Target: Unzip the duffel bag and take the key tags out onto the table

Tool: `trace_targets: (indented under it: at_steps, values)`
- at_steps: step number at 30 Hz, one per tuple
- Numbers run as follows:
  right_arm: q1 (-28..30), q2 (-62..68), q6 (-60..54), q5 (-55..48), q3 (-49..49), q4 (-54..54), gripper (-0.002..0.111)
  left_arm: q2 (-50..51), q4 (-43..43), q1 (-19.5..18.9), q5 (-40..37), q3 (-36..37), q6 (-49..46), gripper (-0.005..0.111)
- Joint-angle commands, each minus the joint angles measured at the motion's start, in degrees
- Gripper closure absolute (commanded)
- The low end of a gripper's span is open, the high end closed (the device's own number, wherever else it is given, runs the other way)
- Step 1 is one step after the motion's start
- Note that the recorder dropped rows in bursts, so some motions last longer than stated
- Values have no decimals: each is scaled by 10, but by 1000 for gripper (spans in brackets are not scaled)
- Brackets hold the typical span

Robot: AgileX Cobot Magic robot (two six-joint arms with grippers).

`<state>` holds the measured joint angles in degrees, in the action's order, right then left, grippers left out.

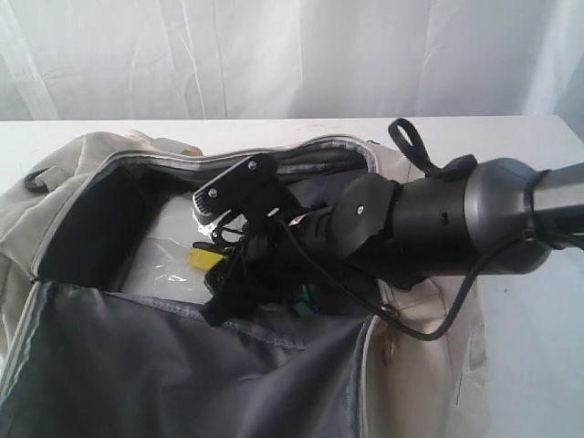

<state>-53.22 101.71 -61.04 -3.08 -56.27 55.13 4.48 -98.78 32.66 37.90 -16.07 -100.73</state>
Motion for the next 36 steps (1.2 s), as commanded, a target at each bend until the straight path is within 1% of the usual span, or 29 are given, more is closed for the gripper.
trace_targets:
  at_steps: [1,4,10,12,16,19,21,25,32,36]
  values:
    - [7,0,-8,6,24,-12,39,-5,-12,1,-15,2,0,107]
    - [7,7,-8,3,27,-12,41,-5,-12,1,-33,2,0,107]
    - [7,45,-7,5,27,-12,56,-5,-12,1,-54,2,3,107]
    - [7,51,-6,5,27,-11,66,-5,-12,1,-56,2,7,107]
    - [7,45,-3,4,21,-10,92,-5,-12,1,-56,2,7,107]
    - [7,29,-3,11,14,-10,104,-5,-12,1,-56,2,7,107]
    - [7,14,-3,20,10,-10,108,-5,-12,1,-56,2,7,107]
    - [7,-33,-3,46,8,-10,108,-5,-12,1,-56,2,7,107]
    - [7,-134,-3,48,8,-10,108,-5,-12,1,-56,2,8,107]
    - [7,-196,-5,66,8,-10,108,-5,-12,1,-56,2,9,107]
